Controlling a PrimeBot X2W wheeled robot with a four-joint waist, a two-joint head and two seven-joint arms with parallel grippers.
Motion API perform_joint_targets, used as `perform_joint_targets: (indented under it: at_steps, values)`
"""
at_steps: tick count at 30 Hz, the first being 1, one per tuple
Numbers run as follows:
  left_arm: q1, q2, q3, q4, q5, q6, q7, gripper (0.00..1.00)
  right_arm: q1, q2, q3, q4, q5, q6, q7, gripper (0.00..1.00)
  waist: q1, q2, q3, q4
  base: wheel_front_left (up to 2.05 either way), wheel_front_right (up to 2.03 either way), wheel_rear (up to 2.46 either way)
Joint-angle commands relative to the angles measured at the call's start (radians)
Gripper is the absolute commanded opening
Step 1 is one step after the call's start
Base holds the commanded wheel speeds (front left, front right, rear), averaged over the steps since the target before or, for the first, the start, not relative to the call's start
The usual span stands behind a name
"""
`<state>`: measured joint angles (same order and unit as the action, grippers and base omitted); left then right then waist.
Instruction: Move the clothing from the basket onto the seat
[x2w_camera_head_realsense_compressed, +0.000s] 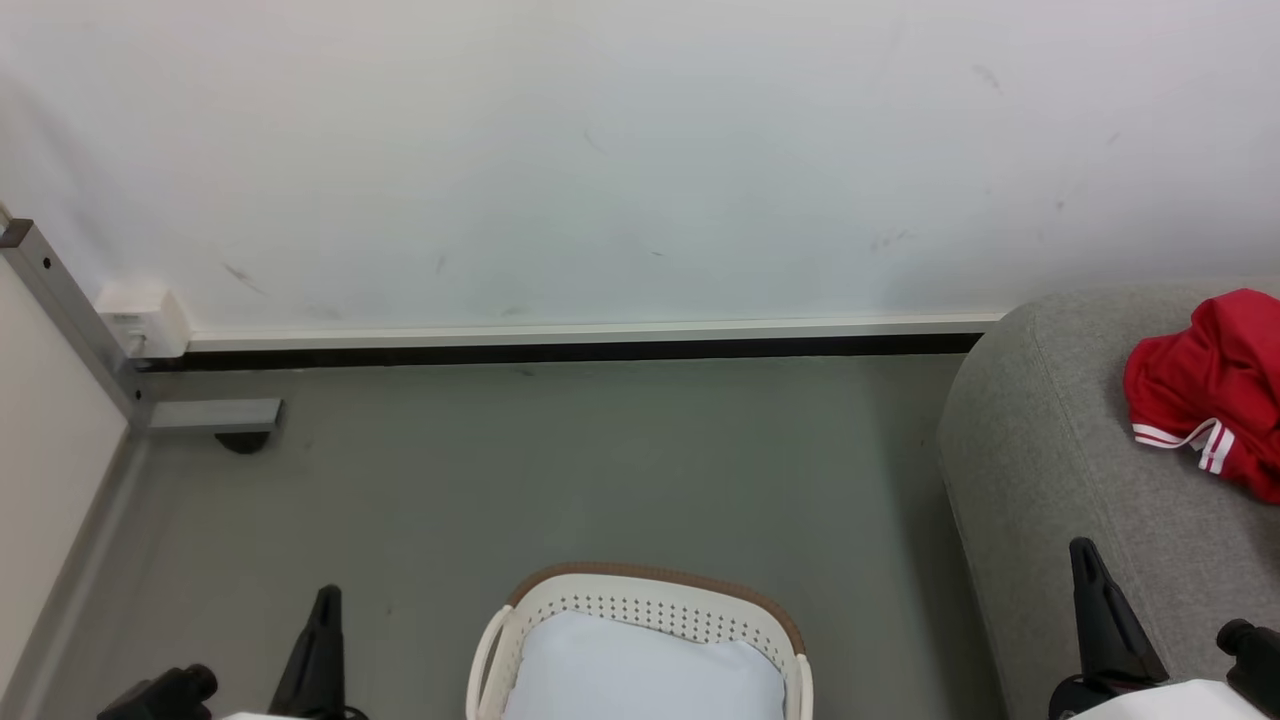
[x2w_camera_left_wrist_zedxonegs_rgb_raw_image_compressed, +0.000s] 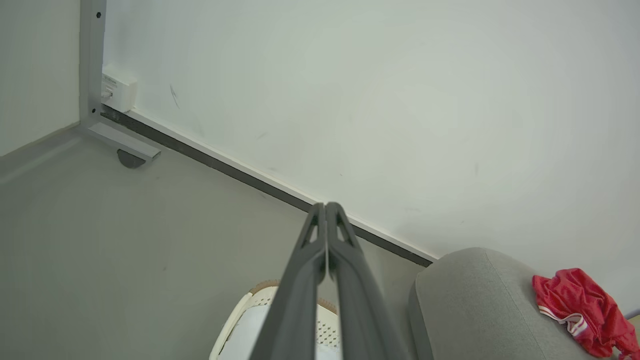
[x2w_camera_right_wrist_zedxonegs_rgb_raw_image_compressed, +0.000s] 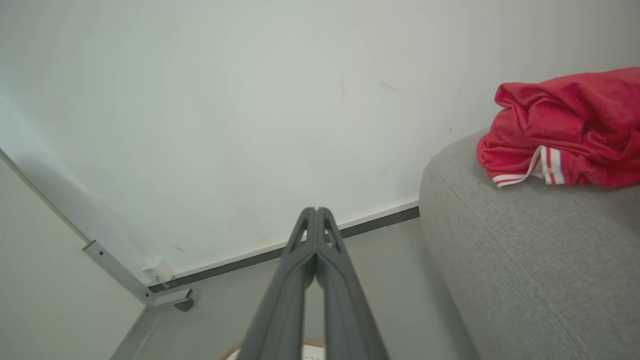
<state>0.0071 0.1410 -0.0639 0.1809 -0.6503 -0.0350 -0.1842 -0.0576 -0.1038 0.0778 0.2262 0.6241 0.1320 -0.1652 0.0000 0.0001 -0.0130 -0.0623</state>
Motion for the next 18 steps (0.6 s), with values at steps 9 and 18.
perform_joint_targets:
  at_steps: [9, 18]
  values:
    - [-0.037, -0.008, 0.033, -0.003, -0.144, -0.017, 0.044, 0.00, -0.027, 0.001, -0.033, -0.009, 0.149, -0.001, 0.040, 0.00, 0.0000, -0.0001, 0.001, 0.005, 0.00, 0.00, 0.00]
    - [-0.049, -0.018, 0.053, 0.006, -0.255, -0.028, 0.079, 0.00, -0.032, 0.008, -0.054, -0.005, 0.262, -0.001, 0.071, 0.00, 0.0000, -0.0001, 0.003, 0.011, 0.00, 0.00, 0.00]
